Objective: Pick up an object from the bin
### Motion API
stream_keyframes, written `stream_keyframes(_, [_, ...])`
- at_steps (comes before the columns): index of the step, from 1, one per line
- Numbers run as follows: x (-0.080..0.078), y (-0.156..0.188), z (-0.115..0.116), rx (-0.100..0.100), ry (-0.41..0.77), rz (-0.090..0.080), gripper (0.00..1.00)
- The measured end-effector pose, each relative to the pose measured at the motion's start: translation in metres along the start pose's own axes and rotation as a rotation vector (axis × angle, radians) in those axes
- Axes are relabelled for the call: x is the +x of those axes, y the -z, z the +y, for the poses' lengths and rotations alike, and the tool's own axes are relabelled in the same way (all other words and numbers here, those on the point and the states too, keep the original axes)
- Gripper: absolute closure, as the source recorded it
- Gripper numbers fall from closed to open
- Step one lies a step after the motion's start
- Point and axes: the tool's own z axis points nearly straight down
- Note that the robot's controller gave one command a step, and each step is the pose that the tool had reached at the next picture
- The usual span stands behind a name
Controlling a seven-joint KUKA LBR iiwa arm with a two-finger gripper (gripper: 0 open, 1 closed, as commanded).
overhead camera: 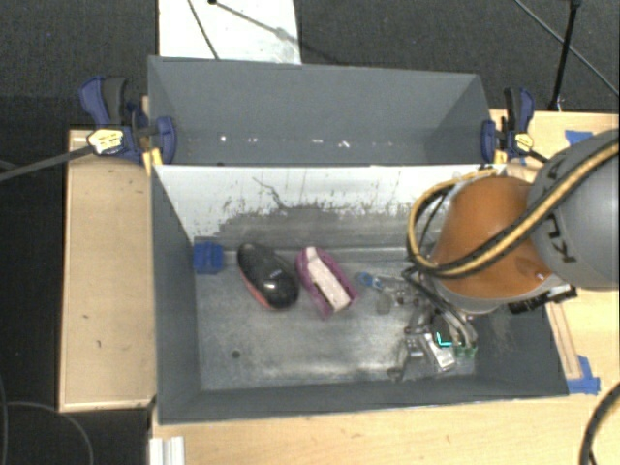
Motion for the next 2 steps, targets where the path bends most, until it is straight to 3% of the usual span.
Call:
stream_keyframes(1, [-0.042,-0.018,-0.055,0.003,-0.006,-0.011,0.00])
stream_keyframes(2, [-0.042,-0.053,-0.094,-0.012,0.084,-0.026,0.00])
